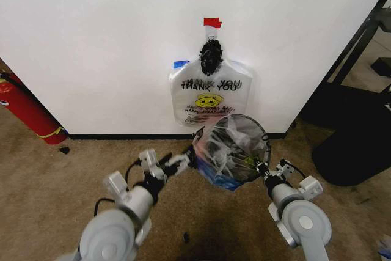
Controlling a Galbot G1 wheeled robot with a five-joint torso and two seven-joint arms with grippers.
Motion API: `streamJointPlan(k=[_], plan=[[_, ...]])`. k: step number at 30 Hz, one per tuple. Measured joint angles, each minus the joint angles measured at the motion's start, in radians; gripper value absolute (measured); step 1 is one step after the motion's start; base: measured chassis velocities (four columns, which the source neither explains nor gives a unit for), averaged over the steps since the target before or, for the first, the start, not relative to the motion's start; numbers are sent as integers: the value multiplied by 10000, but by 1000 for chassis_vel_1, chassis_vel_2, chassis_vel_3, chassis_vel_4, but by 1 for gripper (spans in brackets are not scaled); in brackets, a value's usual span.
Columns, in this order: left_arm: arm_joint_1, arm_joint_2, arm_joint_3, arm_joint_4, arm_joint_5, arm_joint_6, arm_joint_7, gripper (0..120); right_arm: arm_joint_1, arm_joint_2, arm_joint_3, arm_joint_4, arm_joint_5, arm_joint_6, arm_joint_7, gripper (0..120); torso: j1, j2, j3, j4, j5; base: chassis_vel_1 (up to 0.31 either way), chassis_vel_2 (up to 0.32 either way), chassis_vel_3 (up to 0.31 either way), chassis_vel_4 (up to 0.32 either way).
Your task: Pick up the garbage bag from the wall and place it over the trash bin.
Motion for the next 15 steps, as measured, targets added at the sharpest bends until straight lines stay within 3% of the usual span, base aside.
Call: streamJointPlan(k=[7, 15], plan=[[196, -127, 407, 221, 146, 430, 498, 99, 67, 10, 1, 46, 88, 30, 128, 0, 0, 0, 0, -1, 0, 0, 0, 0, 0], [-395, -442, 1123, 1162, 242, 905, 629, 98, 25, 92, -23, 99, 170, 3, 184, 0, 0, 0, 0, -2, -2, 0, 0, 0, 0]])
